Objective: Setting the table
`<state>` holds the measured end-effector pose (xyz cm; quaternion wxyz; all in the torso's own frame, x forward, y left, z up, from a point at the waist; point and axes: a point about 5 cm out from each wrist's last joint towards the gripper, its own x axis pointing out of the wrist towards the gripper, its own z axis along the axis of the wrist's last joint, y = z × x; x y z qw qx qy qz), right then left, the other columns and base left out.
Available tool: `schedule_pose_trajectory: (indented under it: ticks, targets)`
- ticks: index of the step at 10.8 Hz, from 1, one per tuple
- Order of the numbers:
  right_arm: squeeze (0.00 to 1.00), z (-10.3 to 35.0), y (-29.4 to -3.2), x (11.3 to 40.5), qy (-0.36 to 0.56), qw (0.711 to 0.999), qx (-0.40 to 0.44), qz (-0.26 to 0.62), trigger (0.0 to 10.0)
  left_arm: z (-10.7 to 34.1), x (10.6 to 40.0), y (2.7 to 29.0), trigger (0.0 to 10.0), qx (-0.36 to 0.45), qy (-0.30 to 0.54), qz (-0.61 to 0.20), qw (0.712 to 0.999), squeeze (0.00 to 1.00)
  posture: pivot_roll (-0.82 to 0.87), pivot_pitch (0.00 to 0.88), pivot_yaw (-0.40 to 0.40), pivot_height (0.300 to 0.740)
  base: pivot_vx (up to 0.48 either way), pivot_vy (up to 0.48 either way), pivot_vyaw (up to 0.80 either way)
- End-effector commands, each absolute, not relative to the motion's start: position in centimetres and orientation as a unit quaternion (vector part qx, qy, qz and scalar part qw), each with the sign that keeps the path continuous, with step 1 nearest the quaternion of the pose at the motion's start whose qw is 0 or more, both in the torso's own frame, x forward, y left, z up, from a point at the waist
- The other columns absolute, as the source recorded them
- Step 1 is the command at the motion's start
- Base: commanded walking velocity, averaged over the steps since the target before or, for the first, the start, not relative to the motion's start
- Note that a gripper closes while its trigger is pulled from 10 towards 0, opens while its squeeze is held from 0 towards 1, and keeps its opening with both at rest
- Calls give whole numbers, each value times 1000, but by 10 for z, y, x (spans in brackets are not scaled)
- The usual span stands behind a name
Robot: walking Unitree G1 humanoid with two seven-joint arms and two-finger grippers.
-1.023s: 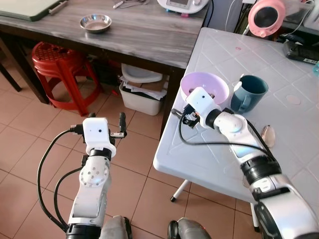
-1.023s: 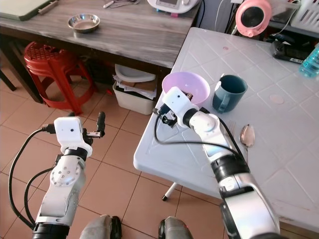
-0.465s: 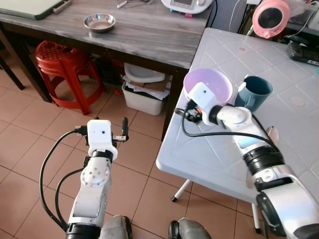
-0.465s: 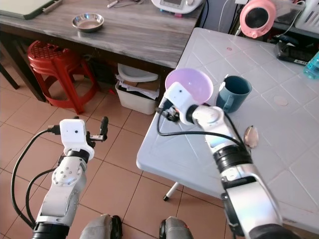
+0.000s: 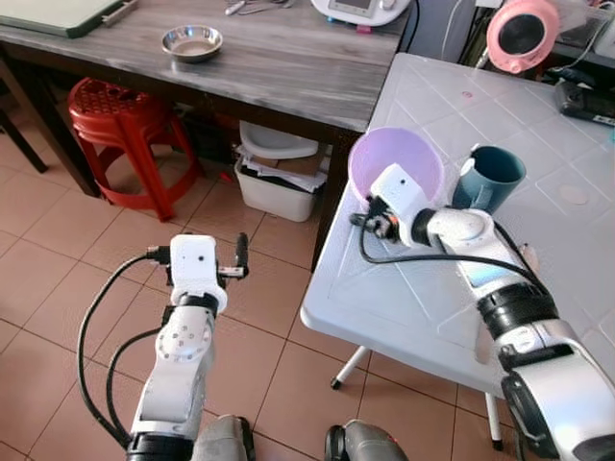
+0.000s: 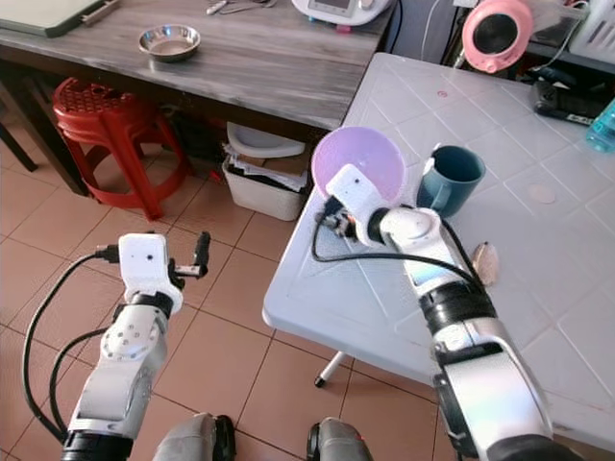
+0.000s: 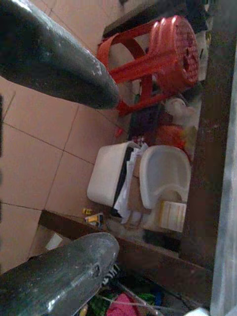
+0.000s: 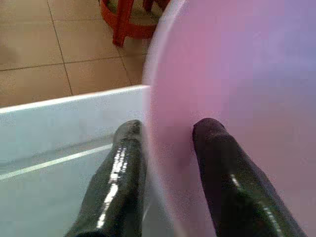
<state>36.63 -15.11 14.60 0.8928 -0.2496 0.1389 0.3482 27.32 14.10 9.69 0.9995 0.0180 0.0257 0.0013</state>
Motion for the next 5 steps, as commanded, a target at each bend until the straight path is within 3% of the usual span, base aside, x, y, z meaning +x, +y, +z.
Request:
schedule_pose_trajectory:
  ticks: [1,5]
  targets:
    - [0,147,-154,365,138,894,-248,347,0,95,272,143,10000,18,33,4,999,0,-32,128,-21,740,0,0,0]
    - [0,148,-154,361,124,895,-250,349,0,100,277,143,10000,2,26,-1,1000,0,-39,128,-13,740,0,0,0]
